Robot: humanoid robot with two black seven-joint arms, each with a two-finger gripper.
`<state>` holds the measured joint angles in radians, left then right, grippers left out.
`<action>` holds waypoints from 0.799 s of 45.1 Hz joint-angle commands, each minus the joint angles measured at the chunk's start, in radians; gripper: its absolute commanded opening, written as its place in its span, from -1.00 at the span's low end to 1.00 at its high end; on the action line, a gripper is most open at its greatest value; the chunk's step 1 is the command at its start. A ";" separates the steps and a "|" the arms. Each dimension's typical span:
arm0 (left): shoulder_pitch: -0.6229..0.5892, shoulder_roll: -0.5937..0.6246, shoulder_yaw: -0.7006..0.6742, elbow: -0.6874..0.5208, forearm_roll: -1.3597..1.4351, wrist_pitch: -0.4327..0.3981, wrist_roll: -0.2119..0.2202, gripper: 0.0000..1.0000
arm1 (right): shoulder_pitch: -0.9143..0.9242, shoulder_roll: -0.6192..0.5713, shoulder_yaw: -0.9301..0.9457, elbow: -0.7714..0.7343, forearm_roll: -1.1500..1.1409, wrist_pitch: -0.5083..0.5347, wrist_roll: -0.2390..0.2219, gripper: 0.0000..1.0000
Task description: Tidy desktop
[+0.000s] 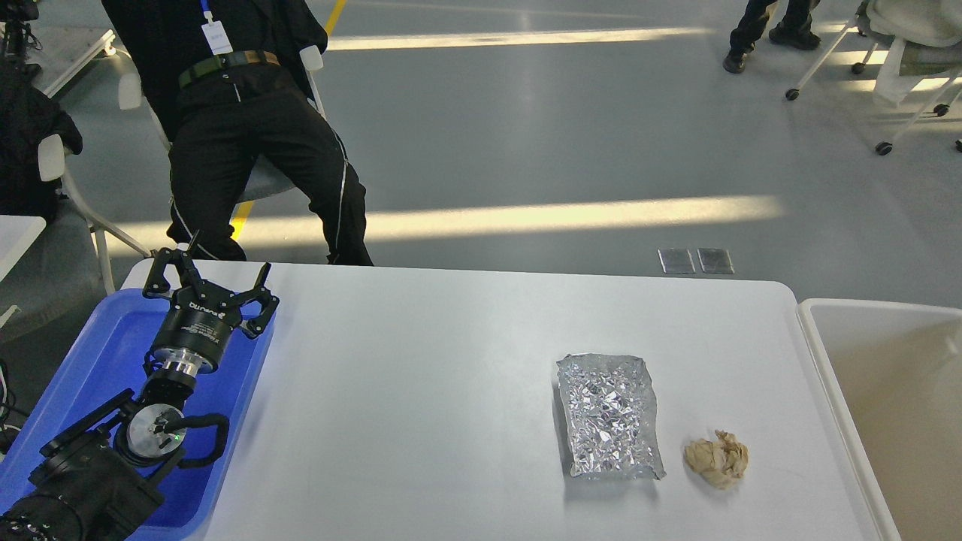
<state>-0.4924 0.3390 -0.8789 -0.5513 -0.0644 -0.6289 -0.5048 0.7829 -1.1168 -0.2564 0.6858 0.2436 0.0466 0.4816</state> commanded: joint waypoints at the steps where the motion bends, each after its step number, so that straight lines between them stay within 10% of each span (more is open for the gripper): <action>1: 0.000 0.000 0.000 0.001 0.000 0.000 0.000 1.00 | -0.235 0.205 0.186 -0.255 0.103 0.012 -0.040 -1.00; 11: 0.000 0.000 0.000 0.001 -0.002 0.000 0.000 1.00 | -0.312 0.409 0.284 -0.478 0.098 0.062 -0.141 -1.00; 36: 0.000 0.000 0.000 0.001 0.000 0.000 0.000 1.00 | -0.370 0.604 0.332 -0.598 0.103 0.018 -0.175 -1.00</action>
<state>-0.4924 0.3390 -0.8789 -0.5514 -0.0645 -0.6289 -0.5049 0.4541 -0.5823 0.0276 0.1202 0.3436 0.0764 0.3296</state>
